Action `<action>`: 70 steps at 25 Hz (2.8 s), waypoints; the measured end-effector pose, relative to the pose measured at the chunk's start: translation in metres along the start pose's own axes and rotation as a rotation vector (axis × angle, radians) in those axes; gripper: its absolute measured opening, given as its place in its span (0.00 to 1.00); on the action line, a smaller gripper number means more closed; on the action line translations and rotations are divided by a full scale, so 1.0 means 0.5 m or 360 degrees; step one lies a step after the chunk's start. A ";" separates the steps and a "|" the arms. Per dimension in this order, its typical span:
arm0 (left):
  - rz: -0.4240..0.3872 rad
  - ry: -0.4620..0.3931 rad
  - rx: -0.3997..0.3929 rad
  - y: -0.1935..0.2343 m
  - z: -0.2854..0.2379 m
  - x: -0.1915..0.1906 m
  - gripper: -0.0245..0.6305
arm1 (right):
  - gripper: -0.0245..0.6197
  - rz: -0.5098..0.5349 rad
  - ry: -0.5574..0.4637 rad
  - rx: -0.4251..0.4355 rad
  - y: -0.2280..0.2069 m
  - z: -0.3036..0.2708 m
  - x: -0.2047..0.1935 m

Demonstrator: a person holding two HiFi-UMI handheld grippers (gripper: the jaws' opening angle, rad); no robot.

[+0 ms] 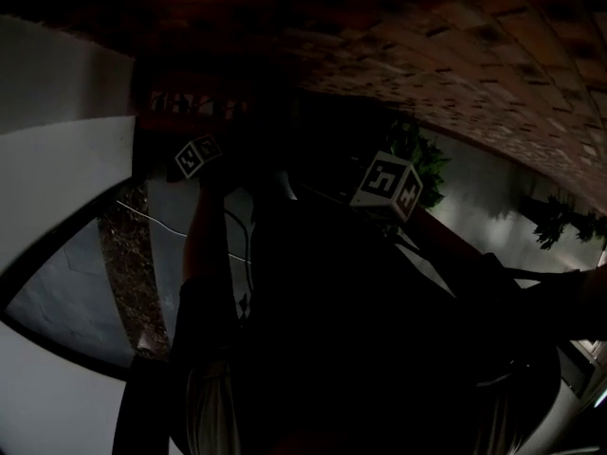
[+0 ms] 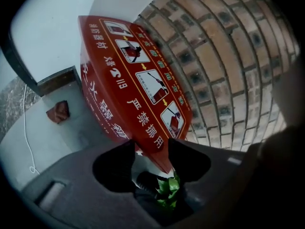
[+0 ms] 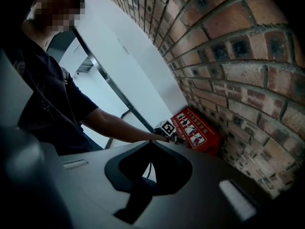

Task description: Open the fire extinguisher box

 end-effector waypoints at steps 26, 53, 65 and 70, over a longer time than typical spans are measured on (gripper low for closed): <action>-0.0265 0.0111 -0.0166 -0.115 0.092 0.019 0.38 | 0.04 0.0142 -0.0156 0.0071 0.022 -0.042 0.096; -0.0689 -0.0100 -0.0351 -0.330 0.123 0.142 0.31 | 0.04 0.0140 -0.0223 0.0083 -0.005 -0.031 0.113; -0.0724 -0.0138 -0.0381 -0.360 0.113 0.167 0.31 | 0.04 0.0143 -0.0224 0.0083 -0.014 -0.028 0.119; -0.0714 -0.0164 -0.0418 -0.376 0.105 0.182 0.31 | 0.04 0.0117 -0.0250 0.0058 -0.026 -0.021 0.117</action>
Point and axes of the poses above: the fingertips, and each gripper's own axes: z backward along the fingers, y to its left, x out of its top, the point moved 2 cm from there along z, backward along the fingers, and after that the axes turned 2 degrees about -x, right-handed, at the moved point
